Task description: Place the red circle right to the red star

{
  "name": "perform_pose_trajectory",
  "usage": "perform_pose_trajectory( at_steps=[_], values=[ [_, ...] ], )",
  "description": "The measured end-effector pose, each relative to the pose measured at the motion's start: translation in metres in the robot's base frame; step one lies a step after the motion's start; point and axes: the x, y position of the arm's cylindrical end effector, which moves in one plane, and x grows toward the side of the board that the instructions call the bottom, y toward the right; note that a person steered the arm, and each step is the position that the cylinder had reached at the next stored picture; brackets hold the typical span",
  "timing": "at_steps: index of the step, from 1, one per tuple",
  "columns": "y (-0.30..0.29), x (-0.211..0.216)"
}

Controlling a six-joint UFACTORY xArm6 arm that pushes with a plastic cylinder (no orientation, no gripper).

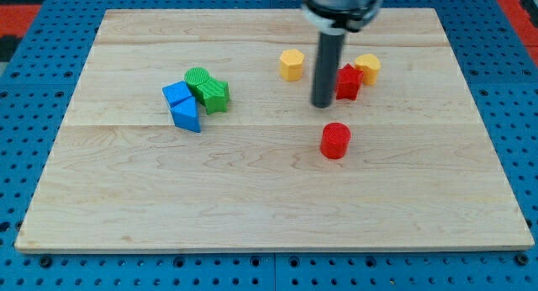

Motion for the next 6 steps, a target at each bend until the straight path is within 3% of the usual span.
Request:
perform_pose_trajectory(
  at_steps=[2,4,5,6],
  values=[
    [0.001,0.085],
    [0.087,0.02],
    [0.082,0.049],
    [0.127,0.059]
  ],
)
